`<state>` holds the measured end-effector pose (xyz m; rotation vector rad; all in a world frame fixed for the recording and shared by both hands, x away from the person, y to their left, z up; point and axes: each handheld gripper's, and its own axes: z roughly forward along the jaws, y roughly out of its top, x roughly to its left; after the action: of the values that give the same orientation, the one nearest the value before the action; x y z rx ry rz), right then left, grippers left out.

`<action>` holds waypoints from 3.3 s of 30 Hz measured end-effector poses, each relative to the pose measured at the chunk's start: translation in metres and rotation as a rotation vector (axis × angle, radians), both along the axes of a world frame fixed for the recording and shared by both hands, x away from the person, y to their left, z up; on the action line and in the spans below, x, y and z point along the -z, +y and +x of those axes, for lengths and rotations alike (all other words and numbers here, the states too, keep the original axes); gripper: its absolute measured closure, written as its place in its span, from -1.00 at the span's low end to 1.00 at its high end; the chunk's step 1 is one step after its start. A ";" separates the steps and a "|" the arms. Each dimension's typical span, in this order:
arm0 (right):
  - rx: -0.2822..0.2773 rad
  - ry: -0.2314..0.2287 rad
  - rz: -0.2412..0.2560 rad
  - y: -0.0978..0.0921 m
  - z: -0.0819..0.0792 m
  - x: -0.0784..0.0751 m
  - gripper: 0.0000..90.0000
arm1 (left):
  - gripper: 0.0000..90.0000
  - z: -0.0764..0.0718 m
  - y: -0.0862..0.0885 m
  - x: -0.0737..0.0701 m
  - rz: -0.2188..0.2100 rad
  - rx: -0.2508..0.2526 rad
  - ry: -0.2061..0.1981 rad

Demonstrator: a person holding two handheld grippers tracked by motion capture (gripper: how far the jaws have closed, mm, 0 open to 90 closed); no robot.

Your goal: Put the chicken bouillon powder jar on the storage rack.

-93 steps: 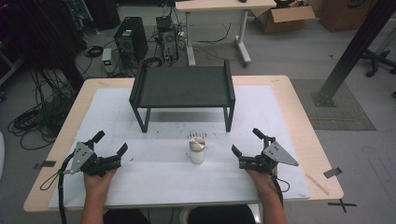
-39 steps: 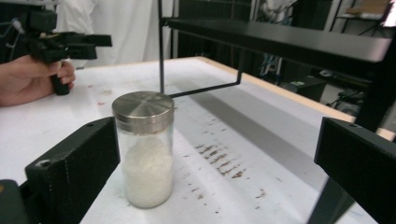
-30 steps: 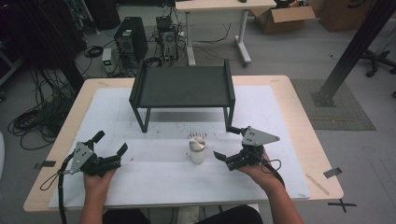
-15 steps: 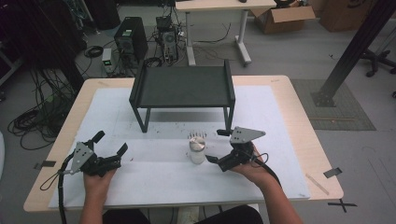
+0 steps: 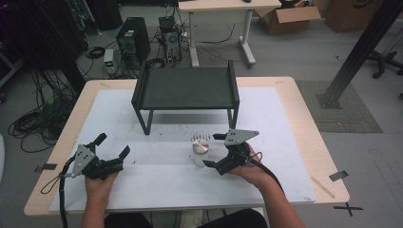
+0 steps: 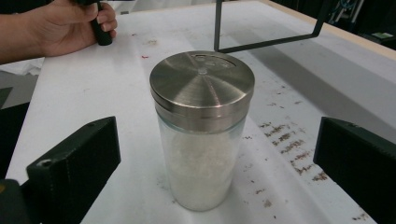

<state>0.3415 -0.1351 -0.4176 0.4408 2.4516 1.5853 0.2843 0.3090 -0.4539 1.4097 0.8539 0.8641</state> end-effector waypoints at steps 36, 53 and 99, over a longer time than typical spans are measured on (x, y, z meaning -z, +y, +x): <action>-0.039 0.098 -0.039 0.024 0.011 0.008 -0.72 | -0.99 0.000 0.000 0.000 0.002 0.002 -0.003; -0.064 0.068 -0.035 0.027 0.010 0.009 -0.32 | -0.99 0.000 0.000 0.000 0.002 0.003 -0.002; -0.062 0.007 -0.032 0.027 0.005 0.000 -0.04 | -0.99 -0.001 0.000 0.000 0.003 0.003 -0.007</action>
<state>0.3461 -0.1081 -0.4176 0.3693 2.5155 1.5681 0.2838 0.3088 -0.4541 1.4093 0.8458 0.8673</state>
